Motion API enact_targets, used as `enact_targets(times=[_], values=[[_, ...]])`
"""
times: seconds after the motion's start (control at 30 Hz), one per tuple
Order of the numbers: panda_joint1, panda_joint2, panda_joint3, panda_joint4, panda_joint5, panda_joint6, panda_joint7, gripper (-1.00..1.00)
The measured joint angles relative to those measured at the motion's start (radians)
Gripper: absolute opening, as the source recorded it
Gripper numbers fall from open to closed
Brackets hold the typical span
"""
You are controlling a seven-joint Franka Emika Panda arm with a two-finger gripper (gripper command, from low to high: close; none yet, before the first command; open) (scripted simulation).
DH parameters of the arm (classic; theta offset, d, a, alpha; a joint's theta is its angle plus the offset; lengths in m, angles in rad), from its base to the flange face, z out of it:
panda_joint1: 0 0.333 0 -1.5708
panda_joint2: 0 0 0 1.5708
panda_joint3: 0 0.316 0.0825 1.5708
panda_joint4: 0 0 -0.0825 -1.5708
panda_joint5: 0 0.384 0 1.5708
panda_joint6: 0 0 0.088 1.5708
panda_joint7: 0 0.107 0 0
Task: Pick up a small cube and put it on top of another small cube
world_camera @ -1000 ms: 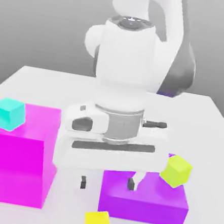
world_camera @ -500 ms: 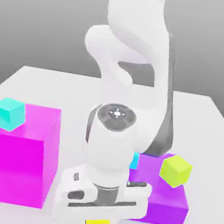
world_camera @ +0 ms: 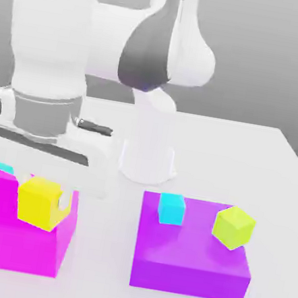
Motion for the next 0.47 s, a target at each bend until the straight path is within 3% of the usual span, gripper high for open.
enact_targets(times=[0.2,0.33,0.37,0.47], values=[[-0.123,-0.193,-0.024,0.016,-0.046,-0.232,0.261,-1.00],[-0.130,-0.150,-0.029,-0.080,-0.033,-0.114,0.278,-1.00],[-0.131,-0.141,-0.030,-0.094,-0.032,-0.093,0.278,1.00],[-0.131,-0.141,-0.030,-0.094,-0.032,-0.093,0.278,1.00]])
